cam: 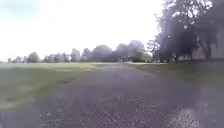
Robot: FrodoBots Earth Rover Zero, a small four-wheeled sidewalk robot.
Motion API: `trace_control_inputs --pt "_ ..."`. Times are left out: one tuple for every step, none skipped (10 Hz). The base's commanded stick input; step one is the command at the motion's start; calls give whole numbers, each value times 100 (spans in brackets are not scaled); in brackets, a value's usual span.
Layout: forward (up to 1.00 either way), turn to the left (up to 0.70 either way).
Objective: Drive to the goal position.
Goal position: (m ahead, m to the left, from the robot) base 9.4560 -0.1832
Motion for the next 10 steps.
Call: trace_control_inputs --pt "70 0" --pt "70 0" --pt "70 0" --pt "70 0" --pt "70 0" --pt "70 0" --pt "70 0" --pt "70 0" --pt "70 0" --pt "70 0"
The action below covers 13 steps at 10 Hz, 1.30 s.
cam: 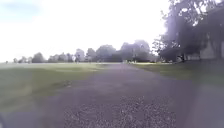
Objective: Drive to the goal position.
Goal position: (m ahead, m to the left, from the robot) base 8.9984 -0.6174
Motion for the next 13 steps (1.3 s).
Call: trace_control_inputs --pt "70 0" --pt "70 0" --pt "70 0" --pt "70 0" --pt "70 0" --pt "70 0" --pt "70 0" --pt "70 0" --pt "70 0" --pt "70 0" --pt "70 0" --pt "70 0" --pt "70 0"
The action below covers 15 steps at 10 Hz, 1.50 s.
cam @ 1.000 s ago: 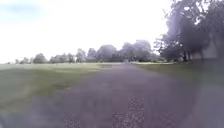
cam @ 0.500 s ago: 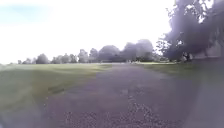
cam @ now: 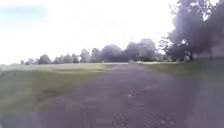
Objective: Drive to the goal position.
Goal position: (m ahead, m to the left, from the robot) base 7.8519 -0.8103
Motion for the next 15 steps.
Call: trace_control_inputs --pt "70 0" --pt "70 0" --pt "70 0" --pt "70 0" --pt "70 0" --pt "70 0" --pt "70 0" --pt "70 0" --pt "70 0" --pt "70 0" --pt "70 0" --pt "70 -1" --pt "70 -2" --pt "70 -11" --pt "70 -15"
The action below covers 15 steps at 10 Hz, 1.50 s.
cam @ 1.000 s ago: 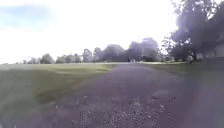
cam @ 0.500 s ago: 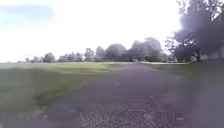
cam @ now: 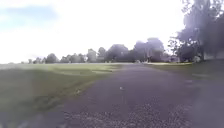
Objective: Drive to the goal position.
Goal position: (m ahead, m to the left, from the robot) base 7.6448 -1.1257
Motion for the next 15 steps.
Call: trace_control_inputs --pt "70 -19" --pt "70 -24" --pt "70 -24" --pt "70 -23" --pt "70 -23" --pt "70 -23" --pt "70 -22" --pt "70 -21" --pt "70 -8" --pt "70 -3" --pt "70 0" --pt "70 0" --pt "70 0" --pt "70 0" --pt "70 0"
